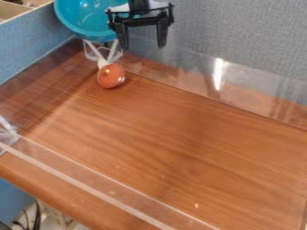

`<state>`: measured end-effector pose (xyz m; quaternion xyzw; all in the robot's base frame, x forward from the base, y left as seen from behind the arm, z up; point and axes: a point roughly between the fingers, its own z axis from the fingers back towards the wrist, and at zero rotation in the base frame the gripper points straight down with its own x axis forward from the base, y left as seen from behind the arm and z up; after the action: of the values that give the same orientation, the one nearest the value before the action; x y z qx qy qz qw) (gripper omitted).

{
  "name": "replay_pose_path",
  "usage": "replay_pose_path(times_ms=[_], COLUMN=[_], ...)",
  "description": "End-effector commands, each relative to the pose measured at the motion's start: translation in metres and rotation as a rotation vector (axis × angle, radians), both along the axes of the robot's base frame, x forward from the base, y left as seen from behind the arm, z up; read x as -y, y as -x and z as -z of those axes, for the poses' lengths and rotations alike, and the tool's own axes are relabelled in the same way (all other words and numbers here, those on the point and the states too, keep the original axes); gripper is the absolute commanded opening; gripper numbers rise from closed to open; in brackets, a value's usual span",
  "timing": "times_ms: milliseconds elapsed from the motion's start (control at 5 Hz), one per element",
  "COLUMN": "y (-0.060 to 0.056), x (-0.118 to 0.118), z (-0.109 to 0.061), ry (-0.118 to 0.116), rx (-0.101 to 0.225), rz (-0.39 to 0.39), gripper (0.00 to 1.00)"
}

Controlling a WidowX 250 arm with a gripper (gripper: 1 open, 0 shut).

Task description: Put the mushroom in the blue bowl

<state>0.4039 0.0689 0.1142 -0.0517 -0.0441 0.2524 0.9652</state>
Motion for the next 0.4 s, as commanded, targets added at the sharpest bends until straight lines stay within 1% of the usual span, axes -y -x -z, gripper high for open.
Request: replay_pose_path(times_ms=[0, 200], y=[-0.0014, -0.0009], x=[0.0005, 0.0006], z=[-0.0203, -0.0227], ry=[-0.014, -0.015], rx=[0.054, 0.059], rz=[-0.002, -0.007], gripper=[1.00, 1.00])
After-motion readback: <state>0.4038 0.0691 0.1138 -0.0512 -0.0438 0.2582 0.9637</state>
